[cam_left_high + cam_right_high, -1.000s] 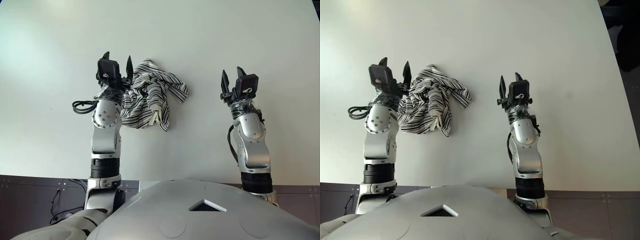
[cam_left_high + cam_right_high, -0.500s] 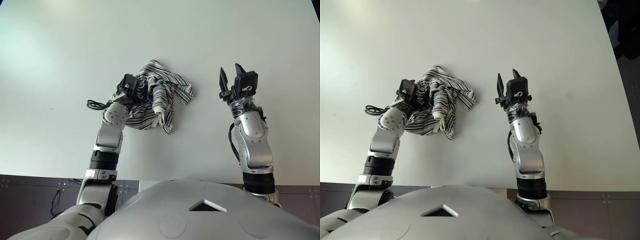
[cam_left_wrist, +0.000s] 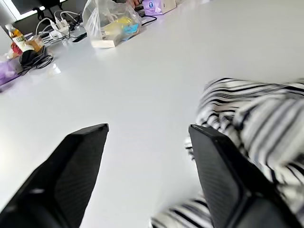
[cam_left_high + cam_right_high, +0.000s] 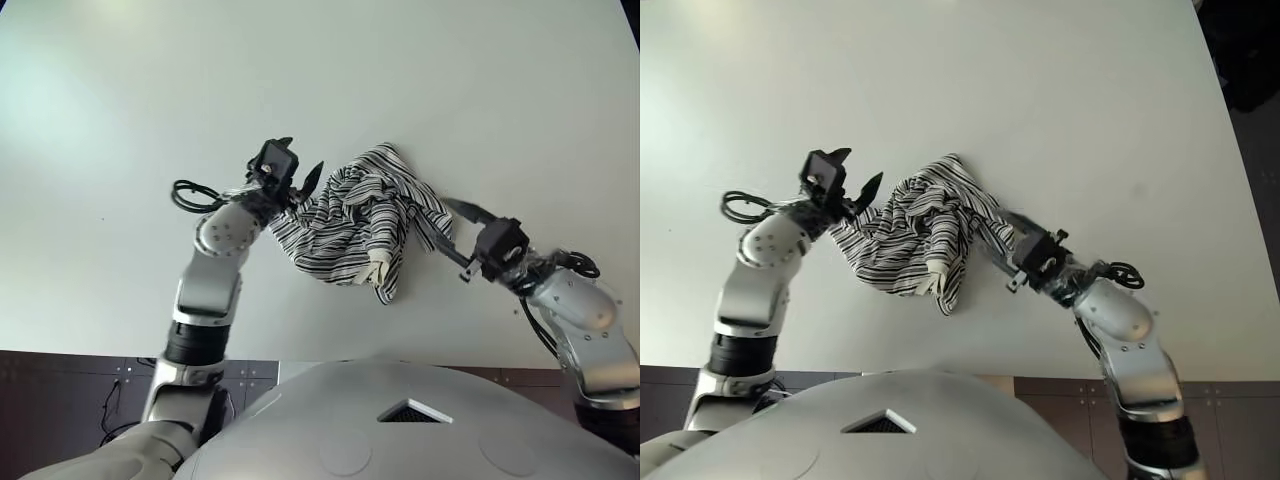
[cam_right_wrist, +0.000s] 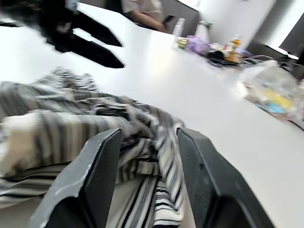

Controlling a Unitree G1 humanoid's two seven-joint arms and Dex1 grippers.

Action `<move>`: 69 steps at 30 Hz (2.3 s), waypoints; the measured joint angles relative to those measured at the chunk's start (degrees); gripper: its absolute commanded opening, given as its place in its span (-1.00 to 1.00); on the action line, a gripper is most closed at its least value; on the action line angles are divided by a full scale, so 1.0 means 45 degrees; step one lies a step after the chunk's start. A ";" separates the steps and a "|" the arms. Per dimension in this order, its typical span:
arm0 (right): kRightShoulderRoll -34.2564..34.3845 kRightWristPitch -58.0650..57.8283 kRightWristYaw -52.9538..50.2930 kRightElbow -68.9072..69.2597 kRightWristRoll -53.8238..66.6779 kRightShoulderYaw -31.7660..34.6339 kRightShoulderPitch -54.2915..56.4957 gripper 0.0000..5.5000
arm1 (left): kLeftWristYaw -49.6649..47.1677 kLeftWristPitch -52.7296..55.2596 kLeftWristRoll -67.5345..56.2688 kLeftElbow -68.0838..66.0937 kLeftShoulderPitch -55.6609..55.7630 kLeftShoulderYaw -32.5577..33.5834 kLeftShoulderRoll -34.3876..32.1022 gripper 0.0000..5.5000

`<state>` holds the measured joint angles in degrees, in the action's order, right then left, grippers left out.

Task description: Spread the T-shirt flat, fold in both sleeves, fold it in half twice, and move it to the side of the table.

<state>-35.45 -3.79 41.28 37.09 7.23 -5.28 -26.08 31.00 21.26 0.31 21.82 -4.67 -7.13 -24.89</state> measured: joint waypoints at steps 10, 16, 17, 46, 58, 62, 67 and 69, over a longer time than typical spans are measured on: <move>0.0347 0.0312 -0.0293 -0.1341 -0.1883 -0.2886 -0.0333 -0.23 | 0.3650 -0.3091 -0.0579 0.0304 -0.2282 -0.1037 -0.2863 0.14; -0.0104 0.1393 -0.0496 -0.2837 -0.2946 -0.3159 -0.0227 -0.23 | 0.3510 -0.5269 0.0652 -0.1738 -0.2298 -0.1752 -0.3110 0.14; -0.0334 0.1557 -0.0461 -0.2899 -0.2947 -0.2963 -0.0211 -0.23 | 0.3468 -0.5563 0.0713 -0.1936 -0.2314 -0.1752 -0.3183 0.14; -0.2124 0.3655 0.0294 -0.1591 -0.3884 -0.0828 -0.2056 -0.23 | 0.4362 -1.0830 0.1749 -0.2289 -0.3515 -0.0538 -0.5796 0.14; -0.1637 0.3709 -0.0457 -0.2246 -0.4346 -0.1373 -0.1568 -0.23 | 0.1385 -1.4632 0.4479 -0.5068 -0.1770 -0.1216 -0.5573 0.14; -0.1555 0.3705 -0.0738 -0.2226 -0.4582 -0.1383 -0.1769 -0.23 | 0.1187 -1.5581 0.4626 -0.5544 -0.1681 -0.1212 -0.6277 0.14; -0.1358 0.3680 -0.0782 -0.2112 -0.4611 -0.1506 -0.1764 -0.25 | 0.0376 -1.6289 0.5287 -0.6258 -0.1200 -0.1327 -0.6452 -0.03; -0.1336 0.3673 -0.0782 -0.2070 -0.4611 -0.1508 -0.1739 -0.25 | 0.0144 -1.6443 0.5632 -0.6404 -0.1009 -0.1473 -0.6451 -0.17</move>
<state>-41.46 12.74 37.76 27.78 -13.52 -12.07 -33.91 31.65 -52.73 25.65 -7.00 -9.21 -13.76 -53.92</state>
